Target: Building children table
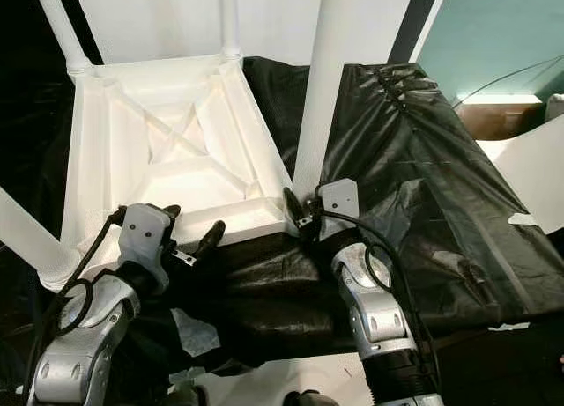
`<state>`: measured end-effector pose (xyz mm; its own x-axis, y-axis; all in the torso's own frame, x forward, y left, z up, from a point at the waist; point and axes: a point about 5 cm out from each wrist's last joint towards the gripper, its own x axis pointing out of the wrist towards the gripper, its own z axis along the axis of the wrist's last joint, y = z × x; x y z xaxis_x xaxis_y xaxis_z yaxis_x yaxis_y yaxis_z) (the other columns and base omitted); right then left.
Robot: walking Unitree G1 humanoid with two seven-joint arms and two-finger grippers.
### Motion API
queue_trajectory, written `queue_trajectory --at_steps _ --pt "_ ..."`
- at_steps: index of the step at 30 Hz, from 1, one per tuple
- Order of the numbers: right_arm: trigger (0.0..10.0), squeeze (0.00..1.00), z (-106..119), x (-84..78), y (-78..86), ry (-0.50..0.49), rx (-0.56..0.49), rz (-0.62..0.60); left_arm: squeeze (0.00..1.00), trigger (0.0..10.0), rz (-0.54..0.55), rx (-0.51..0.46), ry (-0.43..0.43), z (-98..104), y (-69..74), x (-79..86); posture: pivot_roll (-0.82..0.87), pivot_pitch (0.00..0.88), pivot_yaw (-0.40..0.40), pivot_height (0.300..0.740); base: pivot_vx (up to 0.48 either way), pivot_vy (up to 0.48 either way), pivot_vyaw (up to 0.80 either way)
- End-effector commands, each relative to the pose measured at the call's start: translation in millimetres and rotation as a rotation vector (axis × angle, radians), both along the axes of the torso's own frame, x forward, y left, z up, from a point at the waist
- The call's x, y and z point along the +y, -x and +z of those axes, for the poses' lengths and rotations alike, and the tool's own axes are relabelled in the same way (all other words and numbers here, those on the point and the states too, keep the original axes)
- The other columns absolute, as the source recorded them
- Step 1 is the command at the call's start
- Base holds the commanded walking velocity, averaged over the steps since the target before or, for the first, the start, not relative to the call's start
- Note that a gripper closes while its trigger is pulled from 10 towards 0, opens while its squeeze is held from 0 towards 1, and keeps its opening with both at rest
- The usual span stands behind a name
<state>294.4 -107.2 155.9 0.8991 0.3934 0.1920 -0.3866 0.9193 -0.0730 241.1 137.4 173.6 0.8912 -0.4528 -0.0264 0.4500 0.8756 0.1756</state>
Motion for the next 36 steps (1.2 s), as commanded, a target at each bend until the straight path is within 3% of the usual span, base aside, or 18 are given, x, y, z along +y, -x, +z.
queue_trajectory --at_steps 1,4,5,13,14,15,16,17,23,24,28,32,36 --pt "10.0 0.0 -8 3.6 4.2 0.04 0.031 0.032 0.0 10.0 0.008 0.014 0.008 -3 -0.6 -2.0 0.16 0.111 -0.1 0.74 0.0 0.0 0.0" --pt "10.0 0.0 -7 7.1 5.1 0.039 0.025 0.054 0.0 10.0 0.01 0.013 0.006 -2 -0.8 -0.9 0.16 0.113 -0.094 0.74 0.0 0.0 0.0" --pt "10.0 1.0 -5 8.3 6.2 0.035 0.016 0.069 0.0 10.0 0.011 0.01 0.005 -2 -0.8 0.0 0.16 0.113 -0.094 0.74 0.0 0.0 0.0" --pt "10.0 1.0 4 8.3 11.8 0.051 -0.068 0.219 0.0 10.0 0.019 -0.005 0.019 5 -1.4 7.4 0.17 0.11 -0.069 0.74 0.0 0.0 0.0" --pt "10.0 0.67 2 8.6 13.1 0.062 -0.062 0.241 0.0 10.0 0.014 0.001 0.035 5 -0.4 7.9 0.17 0.111 -0.068 0.74 0.0 0.0 0.0" --pt "10.0 0.67 2 8.6 13.1 0.062 -0.062 0.241 0.0 10.0 0.014 0.001 0.035 5 -0.4 7.9 0.17 0.111 -0.068 0.74 0.0 0.0 0.0" --pt "10.0 0.0 0 8.5 14.2 0.075 -0.058 0.259 0.51 10.0 0.01 0.002 0.05 6 1.0 8.4 0.17 0.111 -0.066 0.74 0.0 0.0 0.0" --pt "10.0 0.0 -2 7.2 14.6 0.081 -0.048 0.268 1.0 10.0 0.015 0.002 0.049 7 2.4 9.6 0.17 0.109 -0.065 0.74 0.0 0.0 0.0" --pt "10.0 0.0 -8 0.0 15.9 0.096 -0.027 0.283 1.0 10.0 0.013 0.022 0.028 5 10.6 13.5 0.19 0.11 -0.068 0.74 0.0 0.0 0.0" --pt "10.0 0.0 -10 -5.5 16.0 0.106 -0.019 0.275 0.0 10.0 0.014 0.03 0.013 4 14.0 16.2 0.2 0.11 -0.069 0.74 0.0 0.0 0.0" --pt "10.0 0.0 -16 -18.3 17.5 0.118 0.005 0.268 0.0 10.0 0.077 0.04 0.005 4 27.2 32.6 0.2 0.106 -0.066 0.74 0.0 0.0 0.0" --pt "10.0 0.0 -16 -19.5 18.7 0.114 0.006 0.273 0.0 10.0 0.096 0.034 0.011 7 30.6 34.8 0.21 0.106 -0.064 0.74 0.0 0.0 0.0" --pt "10.0 0.0 -16 -22.1 23.4 0.102 0.027 0.304 0.0 10.0 0.109 0.051 -0.014 13 48.1 38.0 0.21 0.108 -0.064 0.74 0.0 0.0 0.0"
